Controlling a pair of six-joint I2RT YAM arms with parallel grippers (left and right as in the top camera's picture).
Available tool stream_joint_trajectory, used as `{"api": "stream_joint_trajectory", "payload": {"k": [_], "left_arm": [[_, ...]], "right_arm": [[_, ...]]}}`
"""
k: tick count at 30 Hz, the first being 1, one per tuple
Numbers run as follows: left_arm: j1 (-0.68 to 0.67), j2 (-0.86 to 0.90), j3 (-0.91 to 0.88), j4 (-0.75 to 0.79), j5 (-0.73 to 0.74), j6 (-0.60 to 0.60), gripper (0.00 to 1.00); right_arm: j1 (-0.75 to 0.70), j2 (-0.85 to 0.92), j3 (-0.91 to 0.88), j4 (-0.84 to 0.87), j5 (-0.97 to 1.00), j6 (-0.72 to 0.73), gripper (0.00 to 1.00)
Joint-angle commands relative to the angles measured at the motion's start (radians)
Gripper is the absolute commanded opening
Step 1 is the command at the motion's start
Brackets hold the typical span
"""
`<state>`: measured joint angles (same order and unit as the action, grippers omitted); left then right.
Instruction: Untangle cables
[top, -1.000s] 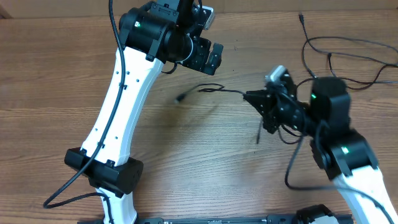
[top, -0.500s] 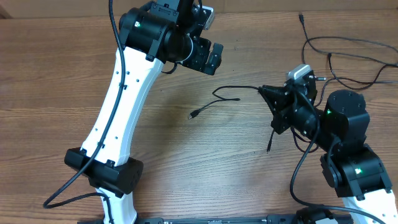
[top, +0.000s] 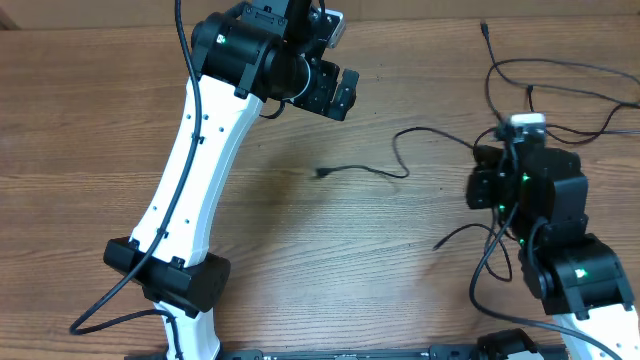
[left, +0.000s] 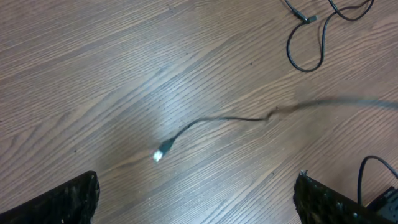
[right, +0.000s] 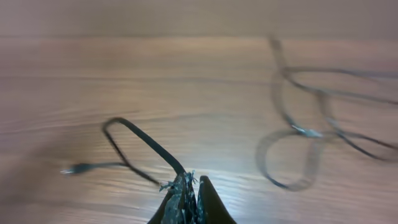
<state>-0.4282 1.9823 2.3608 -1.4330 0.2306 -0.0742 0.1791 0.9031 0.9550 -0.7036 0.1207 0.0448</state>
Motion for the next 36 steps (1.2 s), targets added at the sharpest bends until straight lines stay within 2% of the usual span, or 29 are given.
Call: {"api": "stream_joint_trajectory", "payload": {"k": [1, 11, 17, 18, 20, 22, 25, 29, 33, 36], "left_arm": [[0.003, -0.014, 0.015, 0.0, -0.005, 0.016, 1.0], [0.003, -0.014, 0.015, 0.0, -0.005, 0.016, 1.0], [0.003, -0.014, 0.015, 0.0, -0.005, 0.015, 1.0], [0.003, -0.014, 0.015, 0.0, -0.005, 0.016, 1.0], [0.003, -0.014, 0.015, 0.0, -0.005, 0.016, 1.0], [0.003, -0.014, 0.015, 0.0, -0.005, 0.015, 1.0], [0.003, -0.014, 0.015, 0.0, -0.005, 0.015, 1.0], [0.003, -0.014, 0.015, 0.0, -0.005, 0.015, 1.0], [0.003, -0.014, 0.015, 0.0, -0.005, 0.016, 1.0], [0.003, -0.014, 0.015, 0.0, -0.005, 0.015, 1.0]], "right_arm": [[-0.062, -0.011, 0.004, -0.031, 0.171, 0.011, 0.04], [-0.291, -0.01, 0.004, -0.117, 0.191, 0.011, 0.04], [-0.345, -0.006, 0.004, -0.11, -0.002, -0.023, 0.05], [-0.345, -0.002, 0.004, -0.11, -0.062, -0.063, 0.13], [-0.345, 0.014, 0.004, -0.111, -0.174, -0.134, 0.41], [-0.345, 0.037, 0.004, -0.111, -0.282, -0.196, 0.62], [-0.345, 0.085, 0.004, -0.115, -0.372, -0.237, 0.78], [-0.345, 0.173, 0.004, -0.144, -0.439, -0.239, 0.8], [-0.333, 0.269, 0.004, -0.214, -0.575, -0.335, 0.81], [-0.3, 0.332, 0.004, -0.251, -0.644, -0.346, 0.85]]}}
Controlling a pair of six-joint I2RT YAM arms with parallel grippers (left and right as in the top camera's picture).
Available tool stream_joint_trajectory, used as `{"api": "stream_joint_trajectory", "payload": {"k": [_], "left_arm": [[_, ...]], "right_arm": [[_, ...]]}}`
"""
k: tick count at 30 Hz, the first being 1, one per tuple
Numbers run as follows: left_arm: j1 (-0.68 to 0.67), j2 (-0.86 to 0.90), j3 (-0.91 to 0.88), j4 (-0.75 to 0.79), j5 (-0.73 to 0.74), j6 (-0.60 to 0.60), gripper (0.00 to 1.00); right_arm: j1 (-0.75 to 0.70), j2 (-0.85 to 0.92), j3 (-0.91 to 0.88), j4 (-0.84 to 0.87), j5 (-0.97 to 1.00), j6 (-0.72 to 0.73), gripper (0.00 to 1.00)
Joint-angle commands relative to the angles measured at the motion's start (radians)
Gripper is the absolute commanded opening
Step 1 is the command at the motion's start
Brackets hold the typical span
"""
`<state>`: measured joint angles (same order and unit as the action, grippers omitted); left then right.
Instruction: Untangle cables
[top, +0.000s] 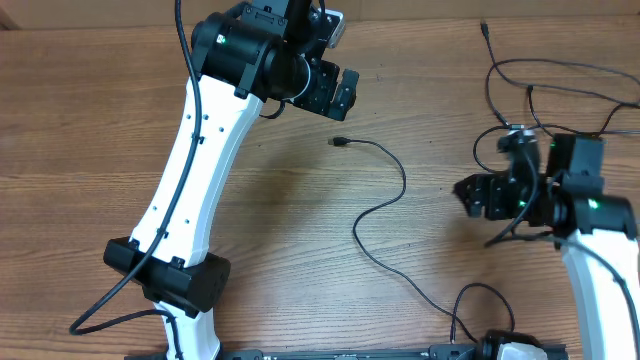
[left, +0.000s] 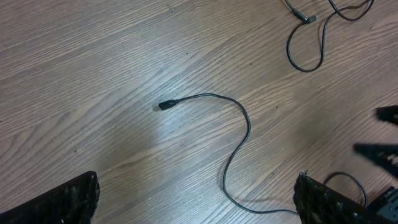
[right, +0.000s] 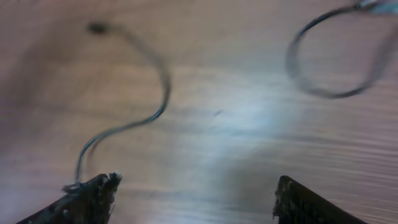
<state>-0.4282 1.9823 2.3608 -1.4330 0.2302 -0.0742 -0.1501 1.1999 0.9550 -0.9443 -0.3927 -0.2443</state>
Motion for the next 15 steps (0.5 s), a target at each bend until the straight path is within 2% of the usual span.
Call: {"api": "stream_joint_trajectory", "payload": {"k": [1, 7, 12, 15], "left_arm": [[0.003, -0.014, 0.015, 0.0, -0.005, 0.015, 0.99], [0.003, -0.014, 0.015, 0.0, -0.005, 0.015, 0.99], [0.003, -0.014, 0.015, 0.0, -0.005, 0.016, 1.0], [0.003, -0.014, 0.015, 0.0, -0.005, 0.015, 1.0]], "right_arm": [[0.047, 0.051, 0.004, -0.023, -0.136, -0.069, 0.87], [0.208, 0.105, 0.0, -0.042, -0.131, -0.129, 0.89], [0.341, 0.143, 0.0, -0.038, -0.039, -0.125, 0.89], [0.399, 0.18, 0.0, -0.038, 0.011, -0.122, 0.98]]}}
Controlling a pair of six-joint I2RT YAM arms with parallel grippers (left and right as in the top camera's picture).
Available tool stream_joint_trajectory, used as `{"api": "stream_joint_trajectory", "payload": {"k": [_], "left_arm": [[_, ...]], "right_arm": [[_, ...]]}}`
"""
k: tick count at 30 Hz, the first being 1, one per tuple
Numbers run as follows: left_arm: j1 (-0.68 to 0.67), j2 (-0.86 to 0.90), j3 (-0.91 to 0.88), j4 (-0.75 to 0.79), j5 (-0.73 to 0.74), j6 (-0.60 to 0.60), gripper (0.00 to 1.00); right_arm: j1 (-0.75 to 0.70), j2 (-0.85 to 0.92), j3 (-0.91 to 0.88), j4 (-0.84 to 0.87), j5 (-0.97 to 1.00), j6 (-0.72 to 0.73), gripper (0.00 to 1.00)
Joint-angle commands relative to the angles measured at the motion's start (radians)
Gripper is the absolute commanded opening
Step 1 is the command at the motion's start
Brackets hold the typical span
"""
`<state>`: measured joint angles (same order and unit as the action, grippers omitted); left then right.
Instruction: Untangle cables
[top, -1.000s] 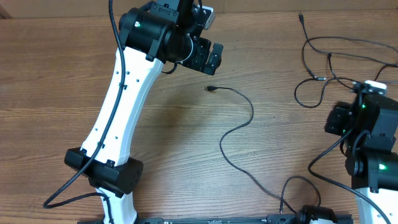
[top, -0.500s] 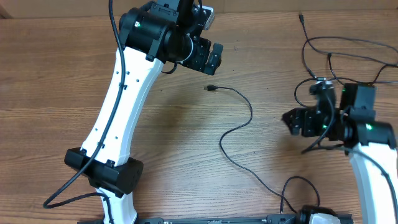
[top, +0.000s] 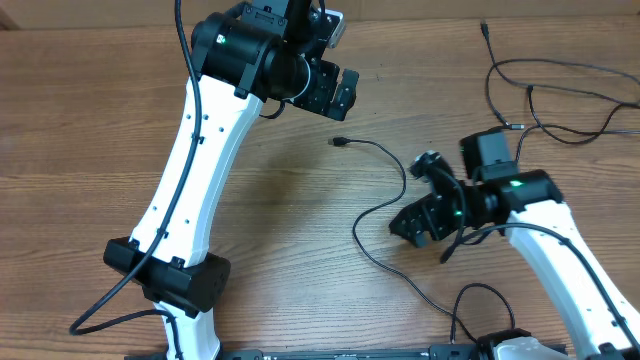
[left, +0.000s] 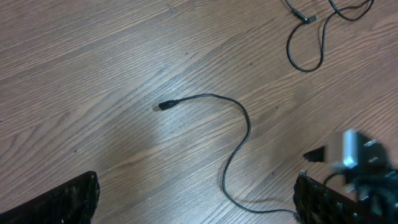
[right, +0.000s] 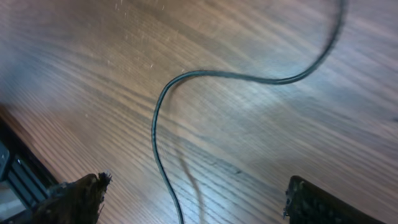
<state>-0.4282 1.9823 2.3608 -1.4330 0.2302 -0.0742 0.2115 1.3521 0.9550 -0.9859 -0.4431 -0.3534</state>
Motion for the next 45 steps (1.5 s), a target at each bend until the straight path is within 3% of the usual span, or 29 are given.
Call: {"api": "stream_joint_trajectory", "payload": {"k": [1, 12, 27, 32, 37, 45], "left_arm": [[0.003, -0.014, 0.015, 0.0, -0.005, 0.016, 1.0], [0.003, -0.014, 0.015, 0.0, -0.005, 0.016, 1.0], [0.003, -0.014, 0.015, 0.0, -0.005, 0.015, 0.99], [0.003, -0.014, 0.015, 0.0, -0.005, 0.016, 1.0], [0.003, -0.014, 0.015, 0.0, -0.005, 0.015, 1.0], [0.003, -0.014, 0.015, 0.0, -0.005, 0.016, 1.0]], "right_arm": [[0.052, 0.045, 0.0, 0.005, 0.061, -0.013, 1.0], [0.192, 0.237, -0.001, 0.002, 0.06, 0.039, 1.0], [0.312, 0.298, -0.078, 0.076, 0.076, 0.04, 1.0], [0.312, 0.298, -0.084, 0.113, 0.076, 0.039, 0.89], [0.312, 0.298, -0.124, 0.171, 0.057, 0.039, 0.87], [0.313, 0.298, -0.169, 0.241, 0.048, 0.039, 0.55]]}}
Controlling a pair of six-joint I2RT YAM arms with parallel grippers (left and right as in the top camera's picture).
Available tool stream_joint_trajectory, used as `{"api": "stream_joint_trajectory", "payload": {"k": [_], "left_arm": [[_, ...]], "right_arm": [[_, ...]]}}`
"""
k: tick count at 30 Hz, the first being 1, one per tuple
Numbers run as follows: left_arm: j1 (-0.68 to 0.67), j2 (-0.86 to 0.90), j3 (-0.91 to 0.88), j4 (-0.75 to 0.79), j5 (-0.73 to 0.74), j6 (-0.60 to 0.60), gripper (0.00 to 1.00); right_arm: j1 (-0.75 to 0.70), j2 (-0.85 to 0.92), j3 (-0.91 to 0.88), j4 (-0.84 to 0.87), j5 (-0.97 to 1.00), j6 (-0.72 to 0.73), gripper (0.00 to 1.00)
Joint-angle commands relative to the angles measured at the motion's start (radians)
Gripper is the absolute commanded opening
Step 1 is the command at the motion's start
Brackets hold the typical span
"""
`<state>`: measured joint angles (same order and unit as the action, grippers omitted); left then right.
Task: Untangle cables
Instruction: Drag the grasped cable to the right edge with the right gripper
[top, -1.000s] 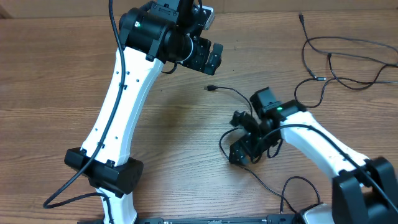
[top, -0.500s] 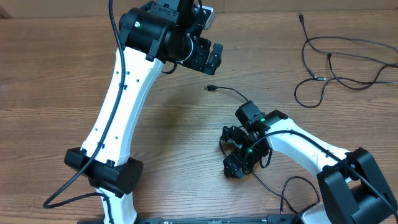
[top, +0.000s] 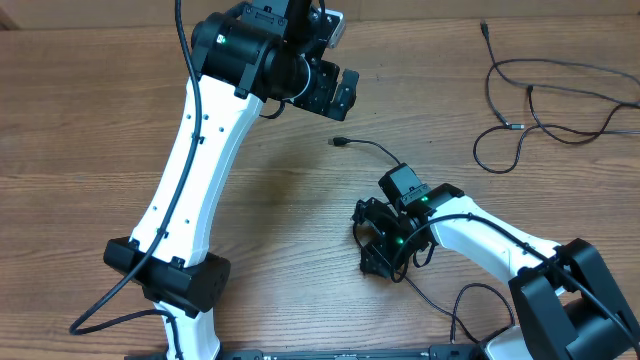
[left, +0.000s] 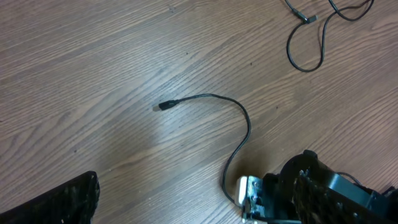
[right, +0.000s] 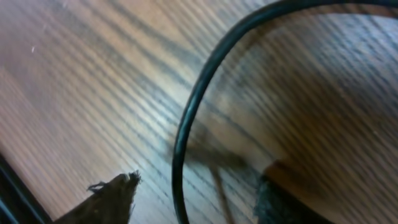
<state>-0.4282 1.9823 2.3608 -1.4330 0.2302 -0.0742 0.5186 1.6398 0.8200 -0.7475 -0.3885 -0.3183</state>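
Observation:
A loose black cable (top: 398, 163) lies across the middle of the wooden table, its plug (top: 340, 142) toward the far side. It runs under my right gripper (top: 378, 248) and on to a small loop (top: 482, 300) near the front. The right gripper is open and low over the table. In the right wrist view the cable (right: 186, 124) passes between the spread fingers (right: 112, 199). My left gripper (top: 343, 92) hangs high at the back, open and empty. From there it looks down on the plug (left: 165, 106) and the cable (left: 244, 127).
A bundle of other black cables (top: 535, 95) lies at the back right, also seen as cables (left: 311, 37) in the left wrist view. The left arm's white link (top: 190, 170) slants over the left half of the table. The right arm's base (top: 565, 310) stands at the front right.
My right gripper has moved left and toward the front, from beside the cable's bend to low over it, so the cable now runs between its open fingers. Neither the left arm nor the cable has moved.
First my right gripper was shut on the cable at the right side, and the cable was pulled out. Then it was open, and the cable lay loose in an S across the middle. After that the gripper was nearer the bend, and now it straddles the cable.

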Motion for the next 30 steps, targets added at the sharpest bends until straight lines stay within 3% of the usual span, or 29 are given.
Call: {"api": "stream_joint_trajectory", "payload": {"k": [1, 2, 5, 6, 17, 30], "left_arm": [[0.003, -0.014, 0.015, 0.0, -0.005, 0.016, 1.0], [0.003, -0.014, 0.015, 0.0, -0.005, 0.016, 1.0], [0.003, -0.014, 0.015, 0.0, -0.005, 0.015, 1.0], [0.003, -0.014, 0.015, 0.0, -0.005, 0.016, 1.0], [0.003, -0.014, 0.015, 0.0, -0.005, 0.016, 1.0], [0.003, -0.014, 0.015, 0.0, -0.005, 0.016, 0.99]], "right_arm": [[0.006, 0.01, -0.035, 0.004, -0.007, 0.004, 0.5], [0.006, 0.01, -0.035, 0.006, -0.007, 0.004, 0.45], [0.006, 0.01, -0.035, 0.013, -0.005, 0.004, 0.08], [0.006, 0.01, -0.035, 0.015, -0.005, 0.004, 0.04], [-0.053, 0.005, 0.007, 0.072, -0.04, 0.081, 0.04], [-0.386, -0.19, 0.121, 0.005, -0.032, 0.087, 0.04]]}}
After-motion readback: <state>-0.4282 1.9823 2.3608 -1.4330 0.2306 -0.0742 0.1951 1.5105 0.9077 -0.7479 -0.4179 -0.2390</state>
